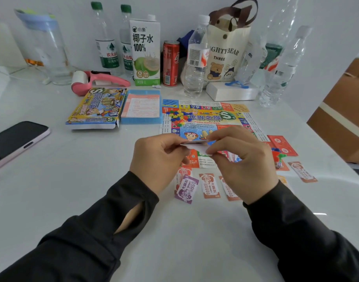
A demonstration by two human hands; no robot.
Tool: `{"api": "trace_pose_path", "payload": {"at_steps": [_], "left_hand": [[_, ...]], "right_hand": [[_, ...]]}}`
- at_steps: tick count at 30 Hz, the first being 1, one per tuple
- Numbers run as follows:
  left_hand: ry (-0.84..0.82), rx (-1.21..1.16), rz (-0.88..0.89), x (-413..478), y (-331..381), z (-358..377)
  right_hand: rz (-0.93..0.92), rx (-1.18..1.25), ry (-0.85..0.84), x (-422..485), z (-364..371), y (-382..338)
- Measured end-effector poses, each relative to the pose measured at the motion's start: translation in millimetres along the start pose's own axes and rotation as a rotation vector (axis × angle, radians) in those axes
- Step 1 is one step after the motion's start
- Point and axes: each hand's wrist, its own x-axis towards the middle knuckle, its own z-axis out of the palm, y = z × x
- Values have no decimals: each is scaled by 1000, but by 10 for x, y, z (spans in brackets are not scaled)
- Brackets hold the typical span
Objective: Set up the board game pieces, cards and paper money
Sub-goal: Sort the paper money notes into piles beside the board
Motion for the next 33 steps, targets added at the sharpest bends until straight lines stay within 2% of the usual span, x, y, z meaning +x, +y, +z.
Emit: {"api": "trace_pose_path", "payload": {"at_steps": [4, 10, 12, 15, 18, 23, 27, 33], "left_hand": [[-92, -158, -170, 24, 48, 4], [-115, -211, -222, 17, 65, 10], [-110, -178, -219, 15, 60, 17], [-94, -161, -221, 13, 54, 27], [-90, -148, -206, 3, 50, 33], [-87, -104, -174, -11, 56, 33], [-91, -54, -148, -26, 89, 84], [-57, 89, 15, -88, 175, 277]], "right_hand": [[40, 21, -5, -6, 5, 18], [82, 46, -56, 0, -3, 14], [174, 135, -65, 42, -68, 35], [359, 282, 7, 147, -235, 109], [421, 255, 50, 195, -357, 180], [477, 161, 21, 206, -398, 237], [502, 261, 8, 233, -483, 257], [544, 287, -12, 235, -566, 321]]}}
